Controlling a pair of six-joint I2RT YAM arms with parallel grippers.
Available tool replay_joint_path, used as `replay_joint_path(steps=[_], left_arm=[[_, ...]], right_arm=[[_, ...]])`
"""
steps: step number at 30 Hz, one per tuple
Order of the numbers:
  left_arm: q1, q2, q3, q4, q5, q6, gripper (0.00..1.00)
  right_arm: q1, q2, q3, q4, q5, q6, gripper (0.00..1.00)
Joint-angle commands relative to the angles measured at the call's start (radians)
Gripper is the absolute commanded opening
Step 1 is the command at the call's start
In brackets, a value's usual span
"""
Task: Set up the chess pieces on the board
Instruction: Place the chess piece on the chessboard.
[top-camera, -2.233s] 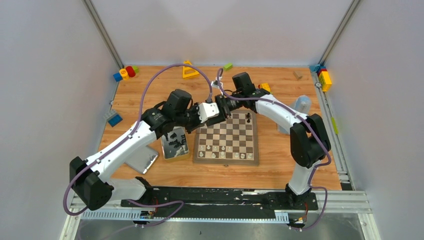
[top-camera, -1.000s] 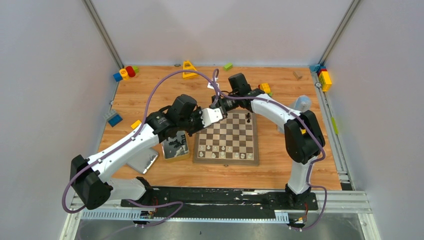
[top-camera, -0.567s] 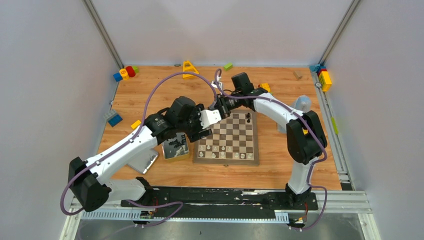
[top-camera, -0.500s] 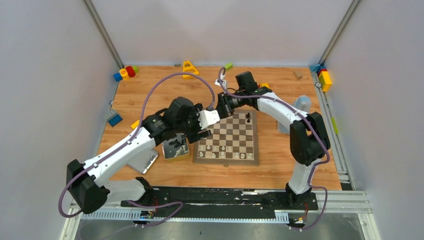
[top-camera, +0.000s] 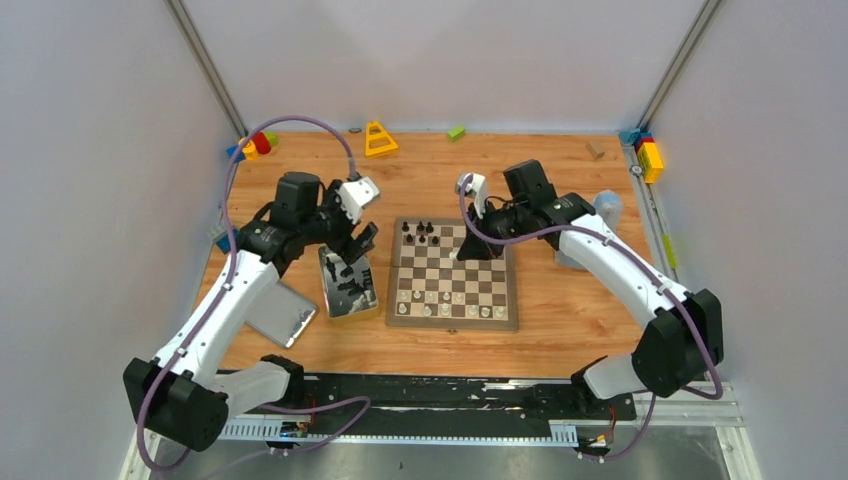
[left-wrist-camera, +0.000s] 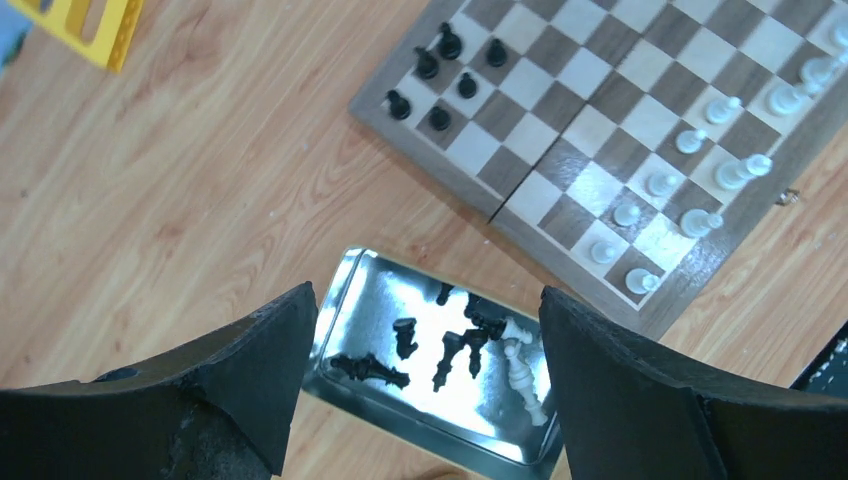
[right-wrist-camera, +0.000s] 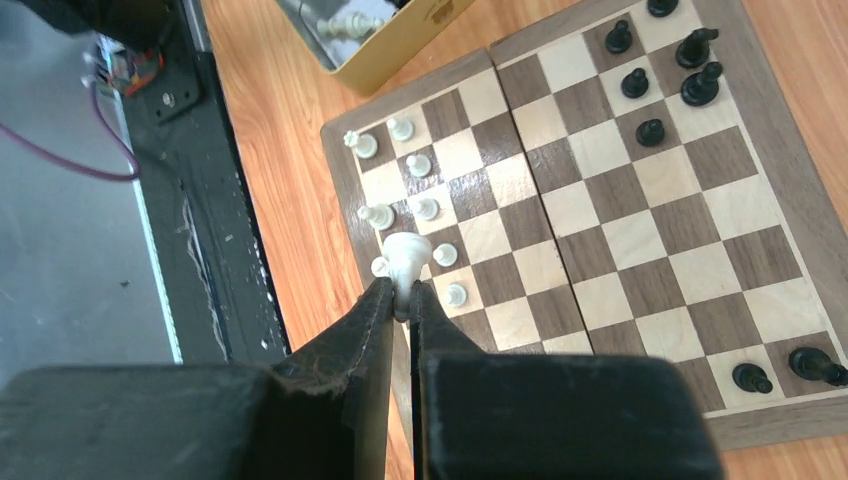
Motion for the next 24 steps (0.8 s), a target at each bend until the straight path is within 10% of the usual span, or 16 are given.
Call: replay_joint_path(steps=[1, 13, 24], left_arm=[[0.150, 0.026, 0.054, 0.013, 0.149, -0.144, 0.89], [0.439, 0.135, 0.133, -0.041, 0.245, -0.249, 0.91], [0.449, 0.095, 0.111, -0.043, 0.250, -0.225, 0.92]], right_arm=[[0.102, -0.067, -0.007, -0.053, 0.173, -0.120, 0.00], [0.404, 0.217, 0.258, -0.216, 0.500, -0.210, 0.02], [0.538, 0.441, 0.422, -0.332, 0.598, -0.265, 0.01]])
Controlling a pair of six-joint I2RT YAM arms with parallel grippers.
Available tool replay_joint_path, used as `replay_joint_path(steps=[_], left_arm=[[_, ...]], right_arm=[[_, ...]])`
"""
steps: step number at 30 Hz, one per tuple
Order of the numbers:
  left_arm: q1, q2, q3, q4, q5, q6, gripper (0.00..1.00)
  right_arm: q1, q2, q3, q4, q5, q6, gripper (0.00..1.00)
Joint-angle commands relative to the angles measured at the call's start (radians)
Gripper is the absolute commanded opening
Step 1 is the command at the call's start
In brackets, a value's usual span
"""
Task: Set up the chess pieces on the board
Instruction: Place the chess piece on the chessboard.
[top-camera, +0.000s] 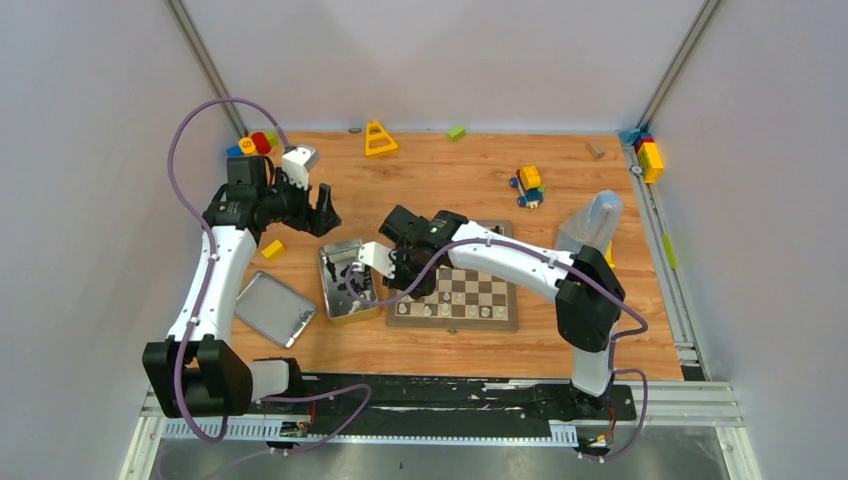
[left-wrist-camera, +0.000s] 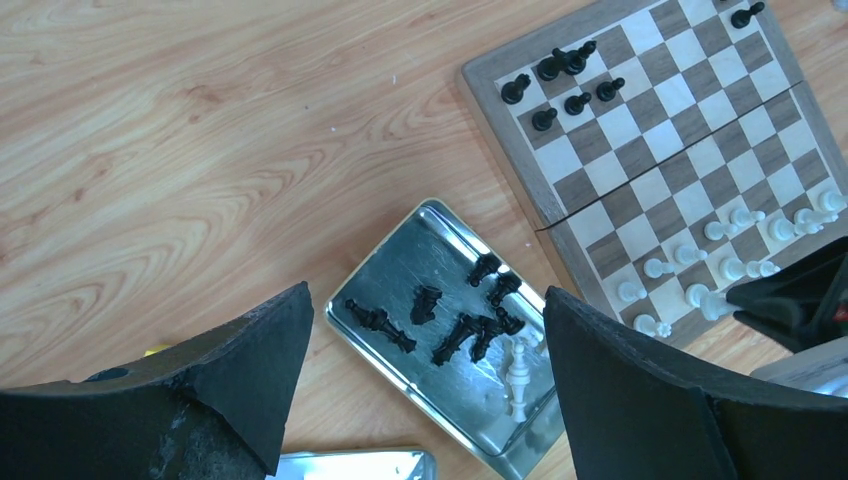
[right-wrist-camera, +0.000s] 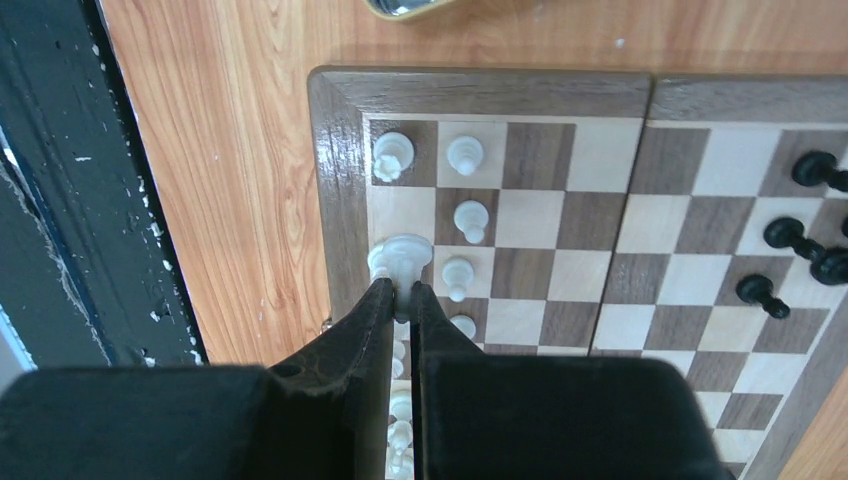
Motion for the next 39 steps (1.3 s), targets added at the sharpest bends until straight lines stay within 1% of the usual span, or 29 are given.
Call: replay_joint_path(steps=[1, 9, 17, 30, 39], left_arm=[[0.004, -0.043, 0.018, 0.000, 0.028, -0.003, 0.93], [0.005, -0.048, 0.012, -0.002, 0.043, 0.007, 0.93], [0.003, -0.050, 0.005, -0.001, 0.047, 0.011, 0.93], [0.004, -0.050, 0.001, 0.004, 0.051, 0.013, 0.93], [0.004, -0.048, -0.004, 0.004, 0.053, 0.016, 0.93]], right_arm=[[0.037, 0.042, 0.072, -0.063, 0.064, -0.040, 0.01], [0.076, 0.102, 0.099, -0.097, 0.131, -0.053, 0.00], [0.093, 0.147, 0.112, -0.100, 0.166, -0.062, 0.00], [0.111, 0.185, 0.128, -0.112, 0.179, -0.071, 0.00], [0.114, 0.198, 0.130, -0.123, 0.191, -0.076, 0.03]])
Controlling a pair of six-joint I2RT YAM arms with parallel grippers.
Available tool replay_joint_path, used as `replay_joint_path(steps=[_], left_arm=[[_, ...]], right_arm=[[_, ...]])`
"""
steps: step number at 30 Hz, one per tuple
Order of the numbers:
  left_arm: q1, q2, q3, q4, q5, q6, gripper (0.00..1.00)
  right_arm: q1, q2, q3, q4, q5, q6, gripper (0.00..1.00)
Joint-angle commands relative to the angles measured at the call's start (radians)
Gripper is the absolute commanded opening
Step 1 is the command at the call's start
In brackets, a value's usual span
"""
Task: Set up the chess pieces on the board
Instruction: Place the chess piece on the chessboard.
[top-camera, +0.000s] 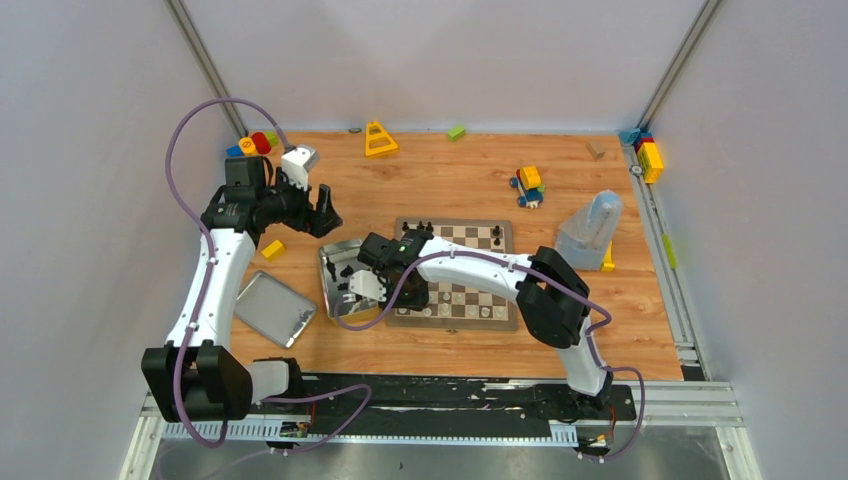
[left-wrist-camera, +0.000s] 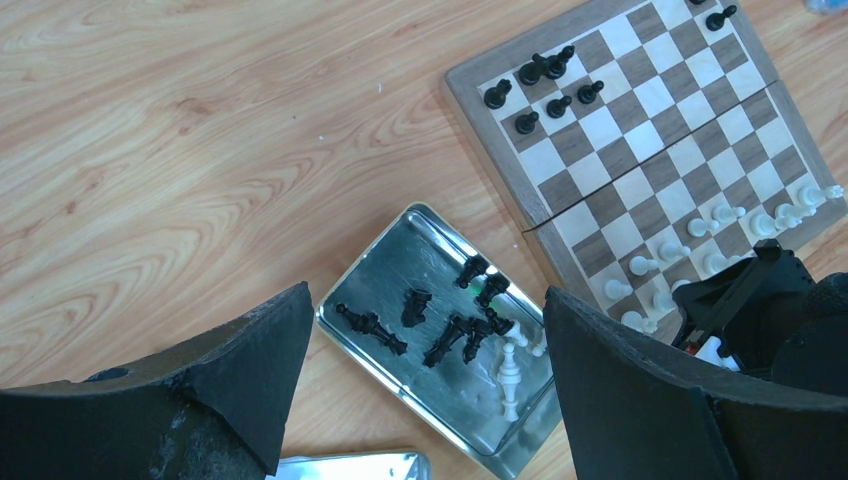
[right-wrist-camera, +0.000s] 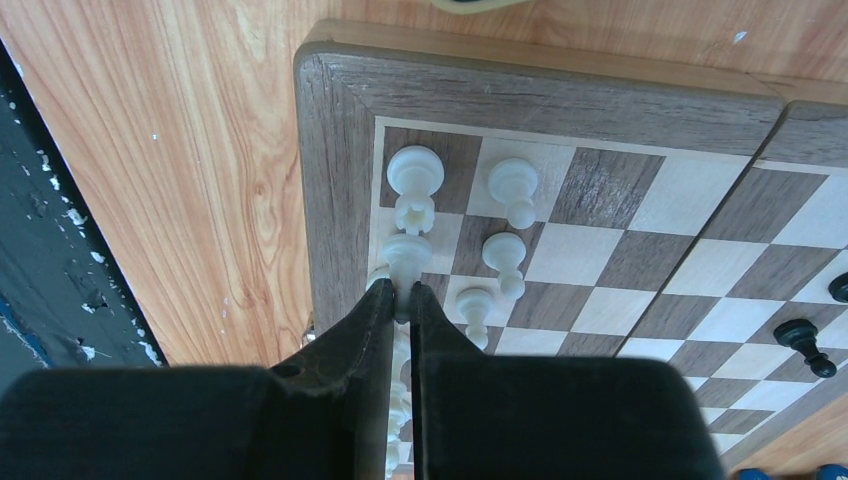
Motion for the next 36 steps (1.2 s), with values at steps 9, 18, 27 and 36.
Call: replay_joint_path(steps=[9, 18, 27, 36], left_arm=[[0.005, -0.022, -0.004, 0.009, 0.028, 0.016, 0.93], [0.005, -0.020, -0.005, 0.008, 0.031, 0.017, 0.93], [0.003, -0.019, -0.006, 0.004, 0.031, 0.020, 0.93], [0.005, -0.017, -0.005, 0.003, 0.033, 0.018, 0.93]], right_arm=[[0.013, 0.030, 0.044, -0.012, 0.021, -0.012, 0.06], [0.015, 0.027, 0.051, -0.012, 0.023, 0.001, 0.25], [0.013, 0.018, 0.039, -0.012, 0.031, 0.013, 0.36], [0.004, 0.002, 0.003, -0.012, 0.046, 0.020, 0.33]])
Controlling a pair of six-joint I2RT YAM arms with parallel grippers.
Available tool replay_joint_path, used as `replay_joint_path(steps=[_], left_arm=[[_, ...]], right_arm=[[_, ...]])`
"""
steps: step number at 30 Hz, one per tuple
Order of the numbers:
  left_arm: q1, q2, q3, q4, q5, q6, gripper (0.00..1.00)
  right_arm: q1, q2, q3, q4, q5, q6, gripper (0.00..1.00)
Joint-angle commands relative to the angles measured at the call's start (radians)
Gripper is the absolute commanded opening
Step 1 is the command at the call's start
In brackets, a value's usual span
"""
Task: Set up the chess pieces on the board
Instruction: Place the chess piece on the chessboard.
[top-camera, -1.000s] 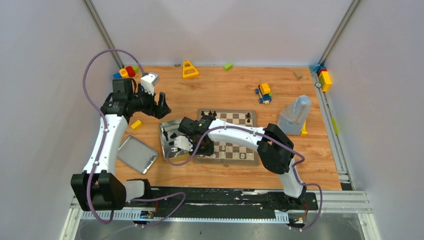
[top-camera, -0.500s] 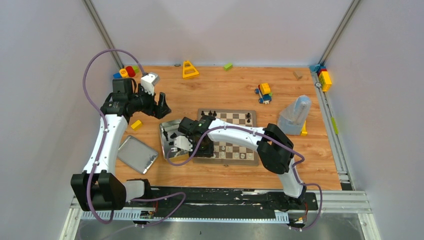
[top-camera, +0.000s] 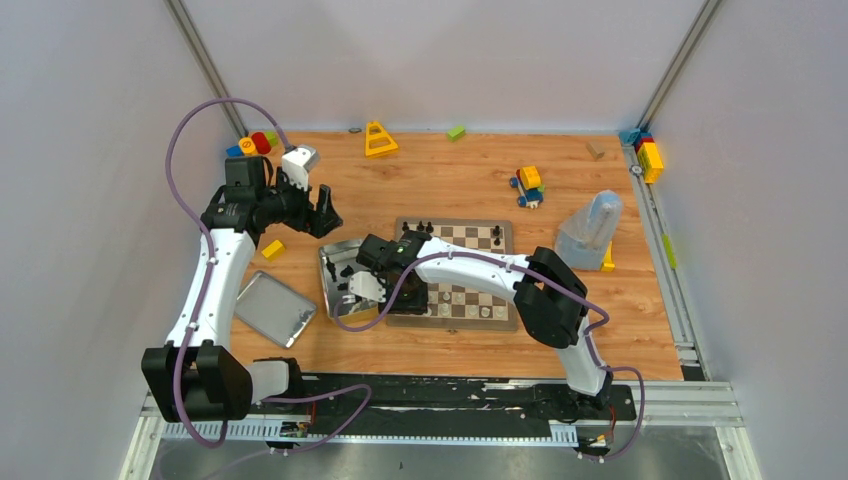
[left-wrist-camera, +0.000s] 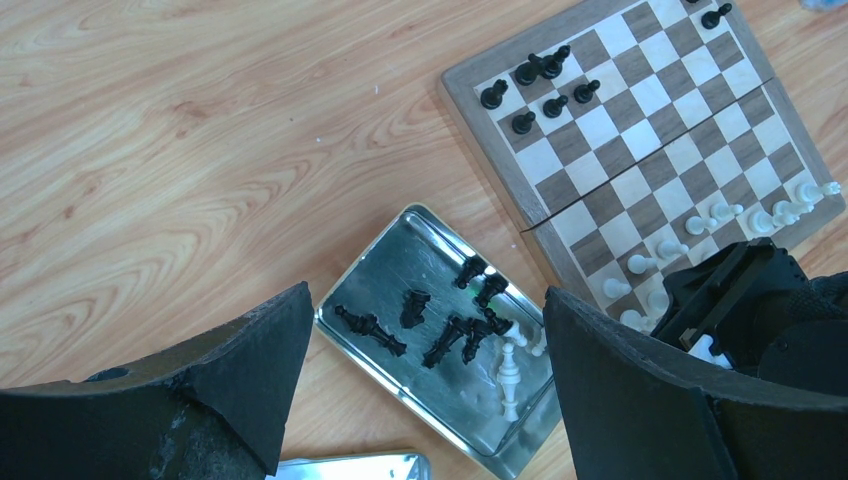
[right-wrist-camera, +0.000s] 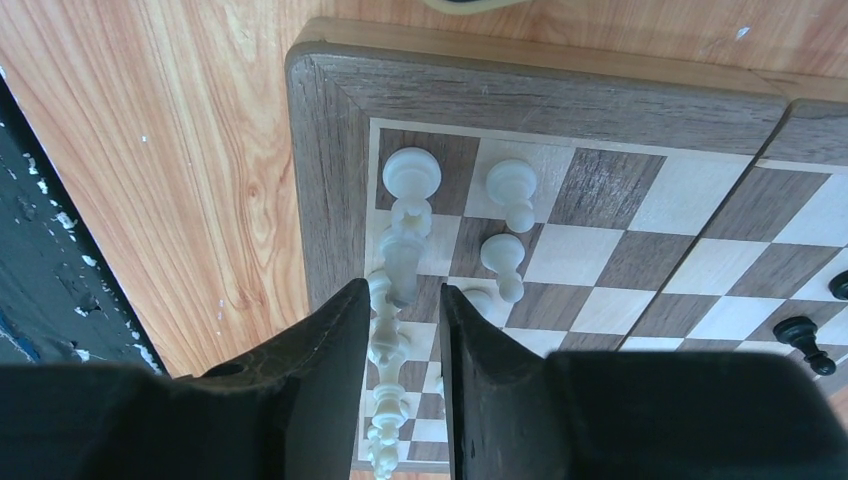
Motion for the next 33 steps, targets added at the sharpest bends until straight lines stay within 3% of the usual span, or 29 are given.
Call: replay_joint_path(steps=[1, 12, 33], left_arm=[[0.004, -0.016, -0.004, 0.003, 0.022, 0.009, 0.93], [0.004, -0.017, -0.004, 0.000, 0.020, 0.009, 0.93], [0.005, -0.012, -0.002, -0.002, 0.024, 0.008, 0.93]], right_arm=[[-0.002, -0.014, -0.009, -0.007, 0.023, 0.015, 0.32], [-0.009, -0.029, -0.039, -0.006, 0.026, 0.021, 0.31], [-0.020, -0.049, -0.074, -0.009, 0.041, 0.022, 0.18]])
